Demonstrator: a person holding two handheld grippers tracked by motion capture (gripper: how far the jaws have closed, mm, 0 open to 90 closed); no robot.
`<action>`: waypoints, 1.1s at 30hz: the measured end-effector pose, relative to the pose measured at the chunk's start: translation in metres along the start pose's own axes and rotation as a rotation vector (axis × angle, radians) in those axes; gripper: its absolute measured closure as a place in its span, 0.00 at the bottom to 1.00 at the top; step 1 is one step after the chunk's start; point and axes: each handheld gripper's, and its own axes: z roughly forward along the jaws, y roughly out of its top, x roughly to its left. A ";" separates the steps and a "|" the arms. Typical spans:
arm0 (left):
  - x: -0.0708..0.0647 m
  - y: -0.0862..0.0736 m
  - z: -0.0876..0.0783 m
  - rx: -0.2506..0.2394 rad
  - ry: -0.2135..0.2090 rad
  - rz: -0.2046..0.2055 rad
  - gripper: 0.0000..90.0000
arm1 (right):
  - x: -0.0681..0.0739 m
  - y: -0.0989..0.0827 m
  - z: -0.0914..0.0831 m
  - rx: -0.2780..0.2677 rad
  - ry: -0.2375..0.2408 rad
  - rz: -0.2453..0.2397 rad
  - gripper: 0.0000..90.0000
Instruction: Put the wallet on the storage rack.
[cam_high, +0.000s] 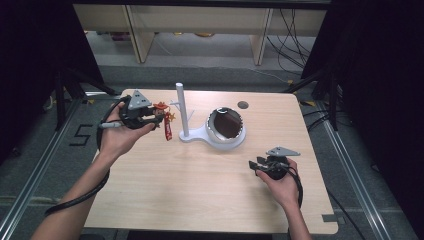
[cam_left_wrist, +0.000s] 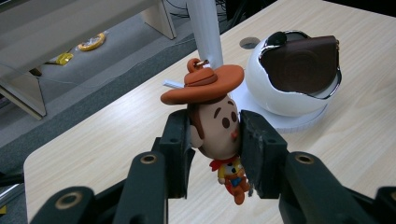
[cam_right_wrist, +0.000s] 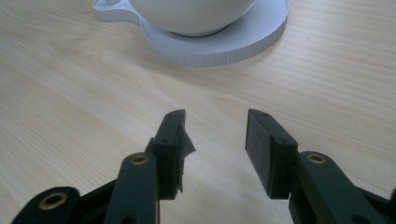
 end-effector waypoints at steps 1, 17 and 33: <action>0.001 0.001 0.000 0.000 0.000 0.002 0.71 | 0.001 0.000 -0.001 0.011 -0.009 0.003 0.65; -0.002 0.011 0.000 -0.029 -0.005 0.002 0.71 | 0.000 -0.001 -0.001 0.018 -0.017 0.003 0.65; 0.005 0.014 0.013 -0.006 -0.004 0.001 0.71 | 0.001 -0.002 0.002 0.015 0.013 0.016 0.65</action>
